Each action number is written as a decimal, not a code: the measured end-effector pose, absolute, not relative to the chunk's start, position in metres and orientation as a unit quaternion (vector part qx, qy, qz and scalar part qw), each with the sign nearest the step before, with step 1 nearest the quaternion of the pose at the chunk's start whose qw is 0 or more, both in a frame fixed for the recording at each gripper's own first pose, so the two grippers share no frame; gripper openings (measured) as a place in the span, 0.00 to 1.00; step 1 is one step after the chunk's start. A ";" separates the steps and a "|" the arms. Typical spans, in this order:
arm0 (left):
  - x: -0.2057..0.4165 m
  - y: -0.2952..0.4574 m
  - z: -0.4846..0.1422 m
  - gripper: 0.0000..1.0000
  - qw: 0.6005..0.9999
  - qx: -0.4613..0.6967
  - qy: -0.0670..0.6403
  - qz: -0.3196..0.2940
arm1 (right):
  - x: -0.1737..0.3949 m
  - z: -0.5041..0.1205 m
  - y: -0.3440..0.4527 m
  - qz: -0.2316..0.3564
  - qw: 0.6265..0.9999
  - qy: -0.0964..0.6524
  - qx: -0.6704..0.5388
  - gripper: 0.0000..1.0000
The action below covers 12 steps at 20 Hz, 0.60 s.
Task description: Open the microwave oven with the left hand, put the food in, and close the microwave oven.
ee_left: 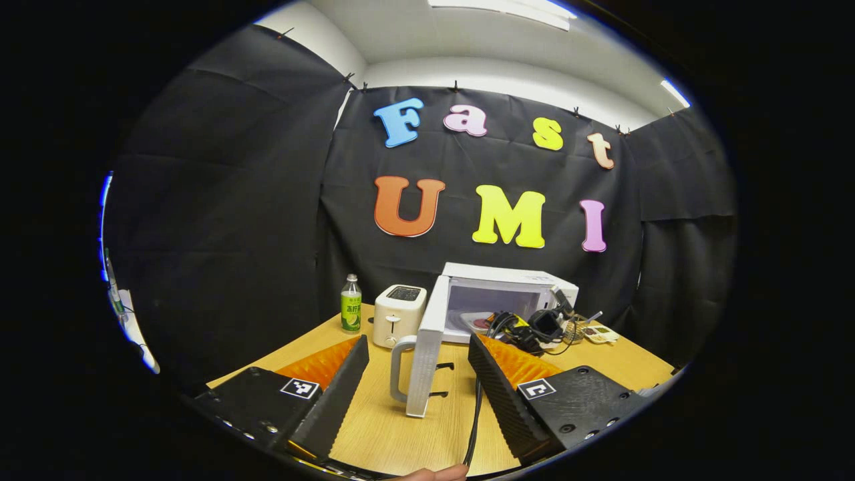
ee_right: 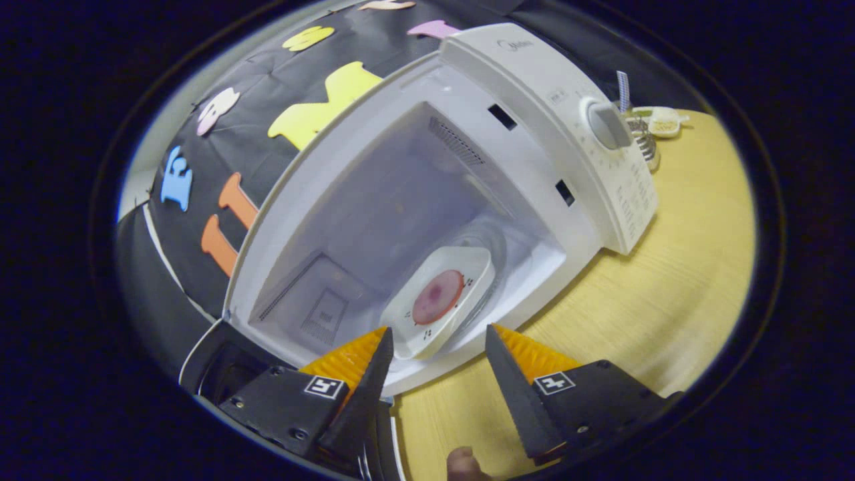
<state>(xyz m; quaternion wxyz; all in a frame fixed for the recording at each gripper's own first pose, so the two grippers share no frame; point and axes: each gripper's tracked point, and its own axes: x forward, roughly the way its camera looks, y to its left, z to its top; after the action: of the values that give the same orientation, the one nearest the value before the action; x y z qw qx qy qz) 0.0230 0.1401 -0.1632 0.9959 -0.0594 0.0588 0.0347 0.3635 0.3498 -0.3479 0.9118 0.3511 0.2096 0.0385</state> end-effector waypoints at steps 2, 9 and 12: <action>0.021 0.143 -0.169 0.92 0.995 -0.058 0.067 0.038 | 0.347 -0.329 0.344 0.065 0.929 0.196 0.308 0.99; 0.016 0.164 -0.154 0.92 0.997 -0.018 0.050 0.064 | 0.261 -0.232 0.298 0.151 0.958 0.150 0.191 0.99; 0.018 0.181 -0.150 0.92 0.995 -0.012 0.042 0.090 | 0.221 -0.200 0.261 0.167 0.964 0.135 0.154 0.99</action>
<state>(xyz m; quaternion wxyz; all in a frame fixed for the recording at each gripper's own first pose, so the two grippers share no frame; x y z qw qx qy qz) 0.0179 0.1814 -0.1504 0.9949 -0.0117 0.0421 0.0905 0.2213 0.2608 -0.2002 0.9644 0.1543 0.1352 0.1668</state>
